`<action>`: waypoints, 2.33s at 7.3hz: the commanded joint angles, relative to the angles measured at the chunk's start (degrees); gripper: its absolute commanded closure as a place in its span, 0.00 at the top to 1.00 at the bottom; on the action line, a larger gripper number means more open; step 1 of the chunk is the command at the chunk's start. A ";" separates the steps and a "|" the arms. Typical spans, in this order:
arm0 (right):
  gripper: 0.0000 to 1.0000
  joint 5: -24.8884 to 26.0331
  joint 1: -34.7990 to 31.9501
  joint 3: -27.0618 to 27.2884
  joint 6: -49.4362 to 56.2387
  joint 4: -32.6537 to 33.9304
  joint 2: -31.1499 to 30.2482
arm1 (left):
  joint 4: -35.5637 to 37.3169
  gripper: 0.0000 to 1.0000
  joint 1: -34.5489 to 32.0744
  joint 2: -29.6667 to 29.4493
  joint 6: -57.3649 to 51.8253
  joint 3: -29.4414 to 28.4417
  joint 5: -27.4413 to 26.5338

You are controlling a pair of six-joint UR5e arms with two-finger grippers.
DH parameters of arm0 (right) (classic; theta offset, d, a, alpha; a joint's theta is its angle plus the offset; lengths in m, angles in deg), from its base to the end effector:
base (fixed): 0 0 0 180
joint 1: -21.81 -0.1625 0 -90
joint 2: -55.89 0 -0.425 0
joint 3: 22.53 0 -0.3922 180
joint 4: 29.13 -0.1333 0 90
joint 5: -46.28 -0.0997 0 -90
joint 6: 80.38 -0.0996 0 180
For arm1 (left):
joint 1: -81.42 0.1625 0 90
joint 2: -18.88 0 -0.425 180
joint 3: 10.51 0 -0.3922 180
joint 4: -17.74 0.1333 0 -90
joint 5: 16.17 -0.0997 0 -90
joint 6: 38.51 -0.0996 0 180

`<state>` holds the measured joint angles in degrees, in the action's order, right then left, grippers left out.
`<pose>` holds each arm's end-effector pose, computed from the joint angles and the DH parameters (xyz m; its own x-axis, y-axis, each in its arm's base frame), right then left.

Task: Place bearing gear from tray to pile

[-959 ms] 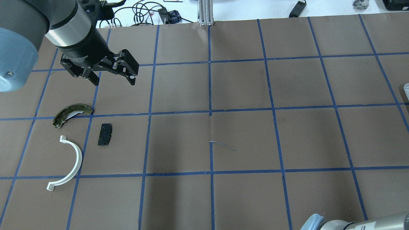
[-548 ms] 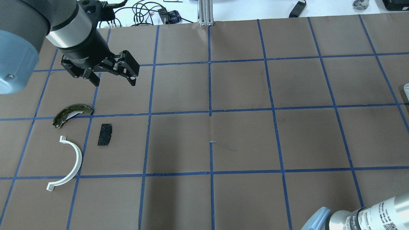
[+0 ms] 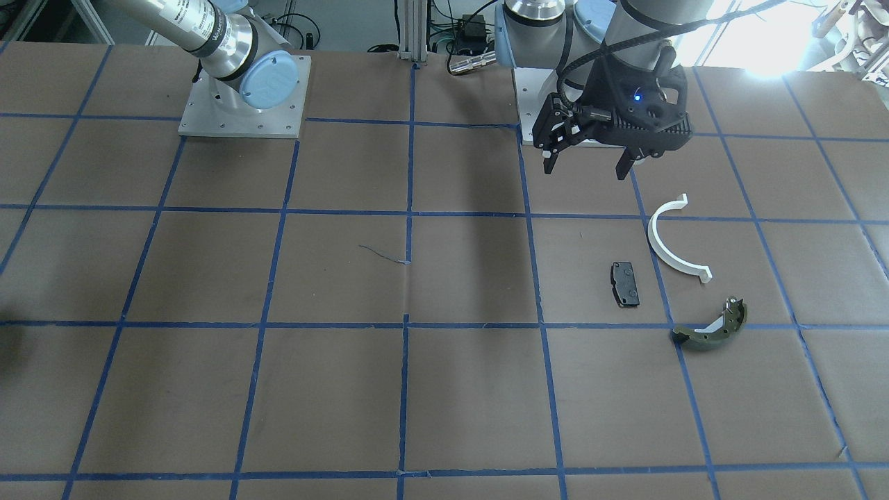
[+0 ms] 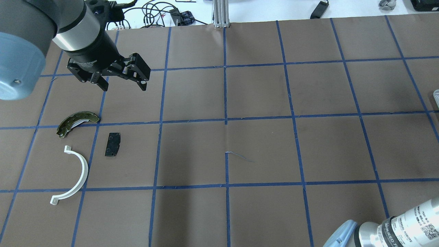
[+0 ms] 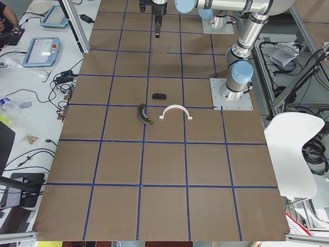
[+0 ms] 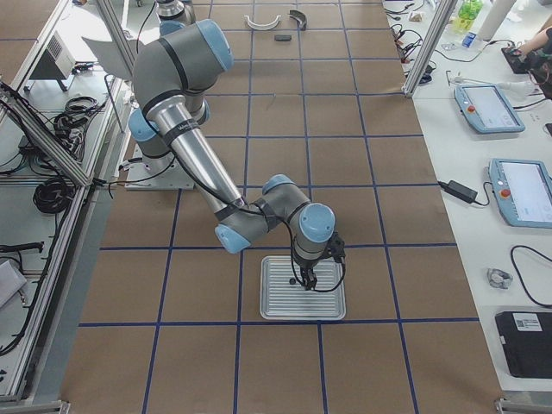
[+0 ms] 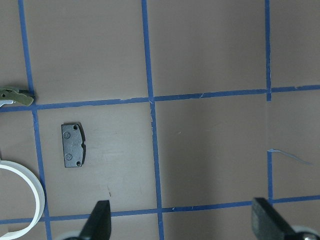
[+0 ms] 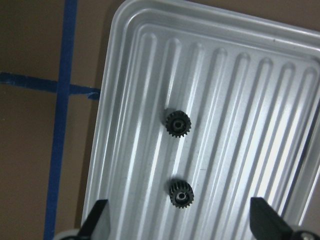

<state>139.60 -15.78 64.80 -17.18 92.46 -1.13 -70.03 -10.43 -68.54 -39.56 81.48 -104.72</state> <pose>-0.4546 -0.5109 0.2239 -0.9812 -0.1873 0.0460 -0.1855 0.9818 0.0416 -0.1512 -0.4729 0.4966 -0.9984 0.0518 0.0244 0.0505 0.9975 -0.0497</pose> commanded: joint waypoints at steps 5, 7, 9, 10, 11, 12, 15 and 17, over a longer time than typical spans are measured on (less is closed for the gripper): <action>0.89 0.81 1.55 0.65 3.33 2.51 3.57 | 0.05 1.00 -0.25 -0.55 -0.01 0.03 0.22; 0.78 0.90 2.43 1.61 3.33 2.33 3.57 | 0.05 1.00 -0.25 -0.64 -0.01 0.03 0.22; 0.65 0.72 2.43 2.76 3.07 2.95 3.57 | 0.05 1.00 -0.25 -0.55 -0.09 0.03 0.22; 0.61 0.72 2.43 2.58 3.07 3.12 3.49 | 0.05 1.00 -0.25 -0.55 -0.09 -0.06 0.22; 0.57 0.72 2.43 2.06 2.98 3.12 3.49 | 0.14 1.00 -0.25 -0.55 -0.01 0.03 0.22; 0.56 0.72 2.43 1.88 2.98 3.21 3.49 | 0.14 1.00 -0.25 -0.55 -0.01 0.03 0.22; 0.44 0.64 2.43 1.79 2.72 3.21 3.49 | 0.14 1.00 -0.25 -0.55 -0.01 -0.06 0.40; 0.33 0.72 2.43 1.88 2.54 3.21 3.49 | 0.14 1.00 -0.25 -0.55 0.08 0.03 0.40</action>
<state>140.26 -13.34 66.63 -14.55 95.64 2.35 -69.89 -10.69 -69.10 -39.50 81.47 -104.34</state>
